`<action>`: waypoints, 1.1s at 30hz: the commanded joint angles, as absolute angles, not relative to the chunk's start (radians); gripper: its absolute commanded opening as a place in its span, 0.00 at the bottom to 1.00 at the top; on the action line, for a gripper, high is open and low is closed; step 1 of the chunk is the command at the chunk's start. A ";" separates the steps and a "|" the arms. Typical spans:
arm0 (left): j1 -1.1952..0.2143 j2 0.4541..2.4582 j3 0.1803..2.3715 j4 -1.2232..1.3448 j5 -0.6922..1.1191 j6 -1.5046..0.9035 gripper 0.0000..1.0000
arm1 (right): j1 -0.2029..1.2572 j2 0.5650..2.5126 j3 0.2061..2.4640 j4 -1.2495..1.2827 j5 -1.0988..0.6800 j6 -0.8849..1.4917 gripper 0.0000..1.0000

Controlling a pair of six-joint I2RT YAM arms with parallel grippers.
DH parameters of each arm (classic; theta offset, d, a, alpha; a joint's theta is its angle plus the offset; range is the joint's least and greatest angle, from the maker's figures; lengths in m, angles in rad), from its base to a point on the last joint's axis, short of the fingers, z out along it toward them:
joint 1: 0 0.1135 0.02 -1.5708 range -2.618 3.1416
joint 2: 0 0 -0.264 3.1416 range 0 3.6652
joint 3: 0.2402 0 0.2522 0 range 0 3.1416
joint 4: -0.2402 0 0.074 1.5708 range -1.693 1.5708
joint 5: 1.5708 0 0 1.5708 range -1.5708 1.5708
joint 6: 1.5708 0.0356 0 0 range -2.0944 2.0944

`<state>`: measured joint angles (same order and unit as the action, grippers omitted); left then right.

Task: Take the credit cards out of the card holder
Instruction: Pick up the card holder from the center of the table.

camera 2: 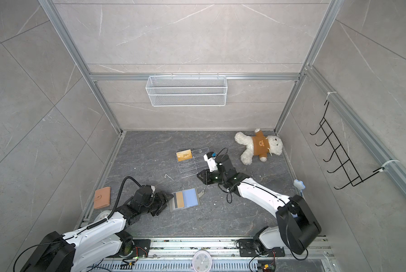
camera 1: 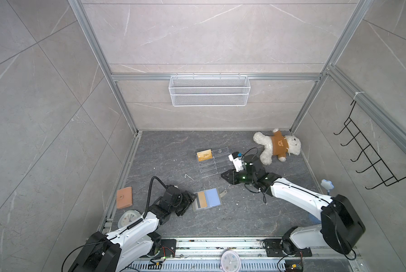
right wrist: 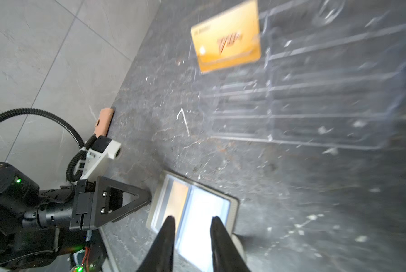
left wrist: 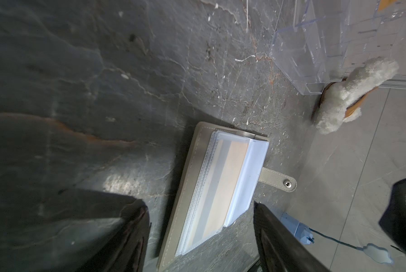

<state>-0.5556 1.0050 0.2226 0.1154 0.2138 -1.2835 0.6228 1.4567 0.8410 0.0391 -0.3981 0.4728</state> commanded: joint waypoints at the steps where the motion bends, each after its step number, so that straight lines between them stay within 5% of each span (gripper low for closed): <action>1: -0.552 1.036 0.199 0.208 0.249 -1.356 0.69 | 0.667 1.549 0.814 0.169 -0.417 0.564 0.24; 21: -0.552 1.089 0.138 0.498 0.279 -1.359 0.55 | 0.775 1.817 0.769 0.163 -0.265 0.629 0.16; 33: -0.553 1.063 0.144 0.557 0.293 -1.313 0.33 | 0.784 1.799 0.752 0.145 -0.242 0.626 0.15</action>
<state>-0.5556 1.0843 0.1371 0.5289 0.2871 -1.3415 0.7769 1.7782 0.7868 0.2375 -0.2981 0.6186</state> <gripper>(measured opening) 0.335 0.148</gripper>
